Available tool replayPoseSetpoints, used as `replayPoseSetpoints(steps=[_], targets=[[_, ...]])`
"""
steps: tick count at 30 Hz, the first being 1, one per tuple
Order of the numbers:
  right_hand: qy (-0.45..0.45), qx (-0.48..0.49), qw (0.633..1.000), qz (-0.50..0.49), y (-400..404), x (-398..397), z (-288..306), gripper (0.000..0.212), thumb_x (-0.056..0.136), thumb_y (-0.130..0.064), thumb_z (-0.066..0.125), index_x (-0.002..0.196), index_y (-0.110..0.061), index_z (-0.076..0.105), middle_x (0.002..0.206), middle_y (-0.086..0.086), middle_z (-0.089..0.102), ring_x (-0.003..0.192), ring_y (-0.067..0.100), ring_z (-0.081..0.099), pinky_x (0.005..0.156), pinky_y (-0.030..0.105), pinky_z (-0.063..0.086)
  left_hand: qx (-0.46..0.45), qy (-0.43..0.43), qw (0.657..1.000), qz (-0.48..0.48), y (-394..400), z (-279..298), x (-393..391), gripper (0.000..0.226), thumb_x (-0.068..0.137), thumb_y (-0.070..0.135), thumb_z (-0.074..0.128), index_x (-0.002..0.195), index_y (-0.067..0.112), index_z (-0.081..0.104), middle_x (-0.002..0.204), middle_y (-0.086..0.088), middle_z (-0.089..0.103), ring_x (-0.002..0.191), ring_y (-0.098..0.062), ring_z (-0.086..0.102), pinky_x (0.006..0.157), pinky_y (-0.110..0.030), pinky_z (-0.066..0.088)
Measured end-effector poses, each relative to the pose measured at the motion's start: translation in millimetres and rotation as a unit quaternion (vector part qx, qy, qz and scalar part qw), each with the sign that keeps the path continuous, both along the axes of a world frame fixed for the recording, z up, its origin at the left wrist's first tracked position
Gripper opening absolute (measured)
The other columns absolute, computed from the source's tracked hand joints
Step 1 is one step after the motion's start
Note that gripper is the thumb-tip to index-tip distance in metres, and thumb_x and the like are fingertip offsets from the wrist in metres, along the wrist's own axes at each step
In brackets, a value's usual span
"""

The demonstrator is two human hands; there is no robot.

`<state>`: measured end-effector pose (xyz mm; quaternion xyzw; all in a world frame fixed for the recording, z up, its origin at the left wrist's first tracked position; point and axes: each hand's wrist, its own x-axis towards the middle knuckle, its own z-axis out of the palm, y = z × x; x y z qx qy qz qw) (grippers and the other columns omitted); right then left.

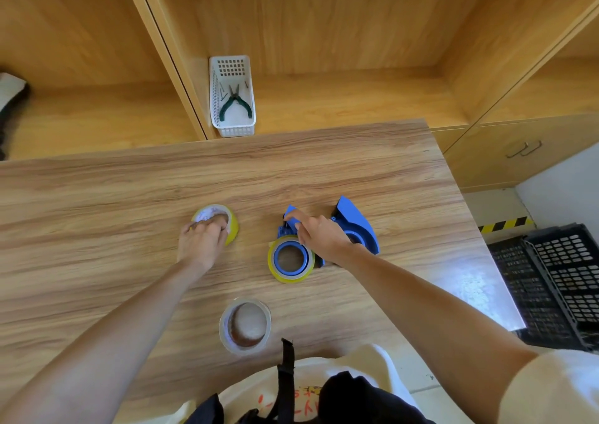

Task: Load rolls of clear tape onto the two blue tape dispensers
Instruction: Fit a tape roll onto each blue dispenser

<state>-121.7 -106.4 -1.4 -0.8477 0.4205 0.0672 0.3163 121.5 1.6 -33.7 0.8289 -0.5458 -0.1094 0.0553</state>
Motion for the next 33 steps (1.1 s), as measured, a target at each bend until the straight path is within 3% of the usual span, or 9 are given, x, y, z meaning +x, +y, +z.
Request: replayPoseSetpoints(steps=[3, 6, 10, 12, 16, 20, 25, 28, 33], targets=[[-0.007, -0.005, 1.000, 0.003, -0.6, 1.1, 0.6, 0.034, 0.102, -0.022, 0.032, 0.134, -0.030, 0.041, 0.081, 0.005, 0.071, 0.070, 0.027, 0.067, 0.061, 0.045, 0.055, 0.001, 0.067, 0.996, 0.059, -12.3, 17.2, 10.9, 0.019, 0.096, 0.031, 0.052, 0.100, 0.020, 0.067, 0.100, -0.014, 0.073, 0.096, -0.038, 0.066, 0.080, -0.040, 0.047], [-0.013, -0.016, 1.000, 0.003, -1.4, 2.5, 2.7, 0.040, 0.101, -0.019, 0.032, 0.139, -0.027, 0.034, 0.092, 0.006, 0.072, 0.076, 0.031, 0.066, 0.067, 0.046, 0.055, -0.041, 0.245, 0.965, 0.079, -26.8, 36.9, 21.7, 0.015, 0.094, 0.031, 0.057, 0.085, 0.022, 0.066, 0.090, -0.012, 0.070, 0.084, -0.031, 0.064, 0.071, -0.036, 0.044], [-0.060, -0.042, 0.997, 0.008, -1.8, 3.1, 13.3, 0.052, 0.101, -0.017, 0.039, 0.146, -0.033, 0.020, 0.124, 0.005, 0.062, 0.081, 0.032, 0.065, 0.067, 0.048, 0.055, -0.059, 0.347, 0.935, 0.031, -46.2, 67.6, 11.2, 0.016, 0.097, 0.019, 0.057, 0.086, 0.011, 0.065, 0.084, -0.011, 0.064, 0.075, -0.022, 0.056, 0.057, -0.017, 0.039], [-0.093, -0.068, 0.993, 0.011, -3.7, 1.9, 19.1, 0.063, 0.099, -0.016, 0.047, 0.148, -0.039, 0.014, 0.142, 0.001, 0.048, 0.096, 0.032, 0.066, 0.067, 0.050, 0.057, -0.042, 0.375, 0.926, 0.006, -55.5, 81.3, -1.9, 0.018, 0.099, 0.019, 0.054, 0.093, 0.007, 0.066, 0.090, -0.011, 0.066, 0.075, -0.019, 0.058, 0.055, -0.006, 0.039], [-0.121, -0.111, 0.986, -0.006, -11.2, -5.2, 30.0, 0.075, 0.095, -0.012, 0.055, 0.152, -0.035, 0.014, 0.153, -0.005, 0.034, 0.110, 0.029, 0.062, 0.063, 0.042, 0.056, -0.006, 0.403, 0.912, -0.074, -71.4, 94.7, -26.4, 0.024, 0.099, 0.025, 0.054, 0.104, 0.007, 0.070, 0.103, -0.005, 0.070, 0.096, -0.018, 0.063, 0.087, -0.033, 0.049], [-0.106, -0.131, 0.986, -0.002, -18.0, -21.0, 41.5, 0.072, 0.089, -0.006, 0.050, 0.150, -0.035, 0.025, 0.155, -0.007, 0.034, 0.132, 0.028, 0.043, 0.087, 0.045, 0.052, 0.027, 0.423, 0.891, -0.162, -81.7, 104.1, -55.6, 0.019, 0.100, 0.021, 0.052, 0.090, 0.021, 0.069, 0.088, 0.008, 0.069, 0.082, 0.000, 0.064, 0.086, -0.033, 0.049], [-0.070, -0.133, 0.989, -0.001, -25.9, -51.4, 49.9, 0.052, 0.087, -0.001, 0.054, 0.132, -0.024, 0.044, 0.133, 0.005, 0.055, 0.111, 0.034, 0.057, 0.073, 0.040, 0.047, 0.052, 0.399, 0.888, -0.221, -88.5, 103.4, -89.4, 0.016, 0.100, 0.022, 0.053, 0.099, 0.016, 0.068, 0.092, 0.008, 0.068, 0.084, -0.001, 0.061, 0.081, -0.027, 0.043], [-0.064, -0.116, 0.991, 0.004, -26.2, -71.0, 52.8, 0.045, 0.084, -0.007, 0.061, 0.124, -0.023, 0.045, 0.125, 0.005, 0.058, 0.100, 0.035, 0.061, 0.070, 0.042, 0.050, 0.086, 0.417, 0.871, -0.246, -87.1, 101.9, -104.2, 0.012, 0.094, 0.018, 0.063, 0.103, 0.011, 0.065, 0.096, -0.003, 0.066, 0.086, -0.012, 0.061, 0.083, -0.034, 0.048], [-0.106, -0.109, 0.988, -0.029, -21.6, -93.5, 44.8, 0.046, 0.081, -0.002, 0.060, 0.114, -0.030, 0.042, 0.121, -0.003, 0.056, 0.095, 0.032, 0.061, 0.073, 0.051, 0.053, 0.087, 0.395, 0.863, -0.302, -83.4, 92.2, -119.7, 0.044, 0.084, 0.006, 0.073, 0.124, 0.011, 0.056, 0.116, -0.015, 0.061, 0.101, -0.020, 0.056, 0.091, -0.036, 0.047]])
